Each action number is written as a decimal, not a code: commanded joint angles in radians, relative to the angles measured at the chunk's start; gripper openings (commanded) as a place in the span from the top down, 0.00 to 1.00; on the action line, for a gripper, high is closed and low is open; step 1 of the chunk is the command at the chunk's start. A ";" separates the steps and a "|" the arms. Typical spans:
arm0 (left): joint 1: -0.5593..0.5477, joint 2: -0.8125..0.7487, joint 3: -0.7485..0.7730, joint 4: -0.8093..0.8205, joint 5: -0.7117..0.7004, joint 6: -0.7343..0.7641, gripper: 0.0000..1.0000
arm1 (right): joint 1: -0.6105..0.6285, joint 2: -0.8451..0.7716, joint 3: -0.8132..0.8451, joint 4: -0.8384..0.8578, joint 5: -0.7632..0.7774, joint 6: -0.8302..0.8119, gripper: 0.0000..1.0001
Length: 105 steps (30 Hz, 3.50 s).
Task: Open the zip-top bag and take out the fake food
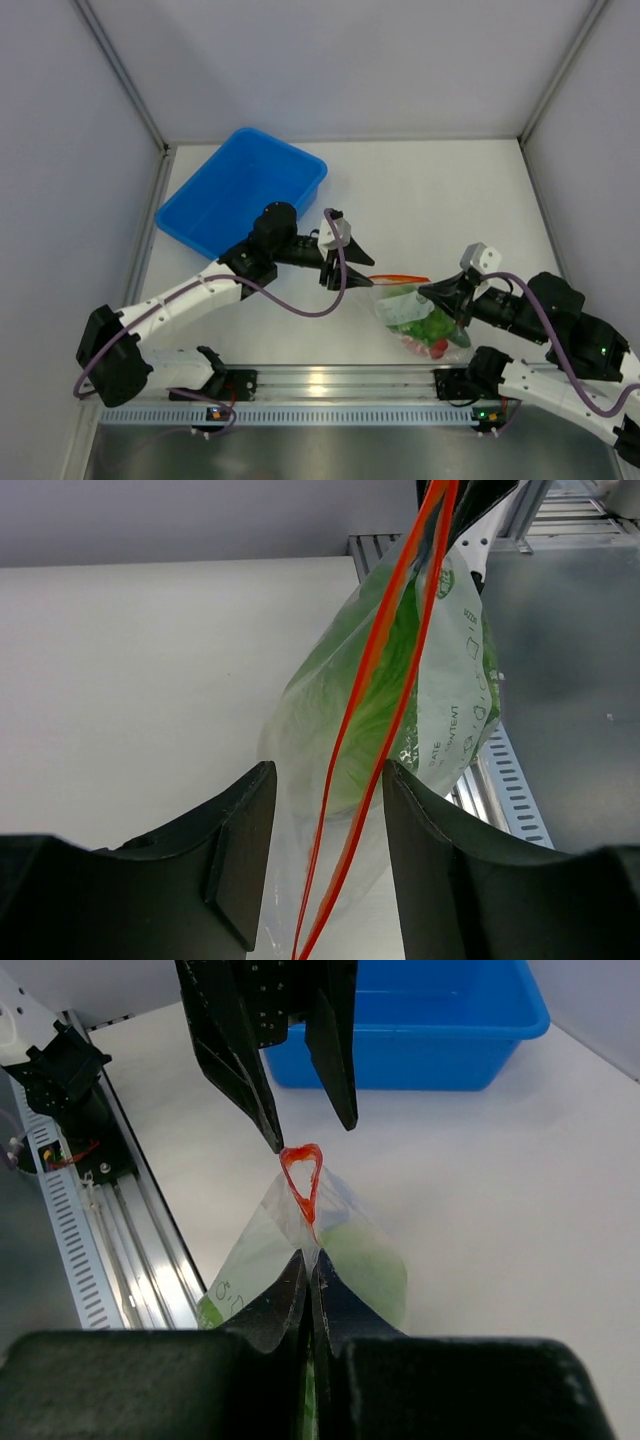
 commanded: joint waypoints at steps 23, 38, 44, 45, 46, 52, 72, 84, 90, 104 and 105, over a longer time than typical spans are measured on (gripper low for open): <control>-0.005 0.054 0.051 0.025 0.075 0.006 0.48 | 0.017 -0.027 -0.023 0.124 -0.013 -0.023 1.00; -0.008 0.155 0.086 0.025 0.194 -0.011 0.61 | 0.017 -0.033 -0.038 0.144 0.016 -0.018 1.00; -0.009 0.132 0.091 -0.010 0.059 -0.008 1.00 | 0.017 -0.035 -0.069 0.191 0.104 -0.006 1.00; -0.009 0.126 0.097 -0.028 0.022 -0.003 1.00 | 0.017 -0.033 -0.074 0.193 0.119 -0.004 1.00; -0.011 0.121 0.103 -0.044 -0.013 0.003 1.00 | 0.017 -0.028 -0.077 0.201 0.139 0.002 0.96; -0.009 0.082 0.132 -0.088 -0.269 -0.054 1.00 | 0.017 0.031 -0.092 0.230 0.380 0.153 0.85; -0.032 0.213 0.180 0.099 -0.861 -0.643 1.00 | 0.015 0.237 -0.222 0.314 0.737 0.876 0.33; -0.190 0.171 0.080 0.220 -1.291 -0.853 1.00 | -0.074 0.418 -0.379 0.467 0.752 0.978 0.44; -0.212 0.109 -0.003 0.260 -1.437 -0.908 1.00 | -0.344 0.410 -0.453 0.540 0.484 0.858 0.62; -0.249 -0.006 -0.090 0.266 -1.564 -0.925 1.00 | -0.600 0.580 -0.124 0.314 0.307 0.375 0.71; -0.259 0.002 -0.087 0.266 -1.586 -0.916 1.00 | -0.599 0.593 -0.114 0.319 0.173 0.366 0.72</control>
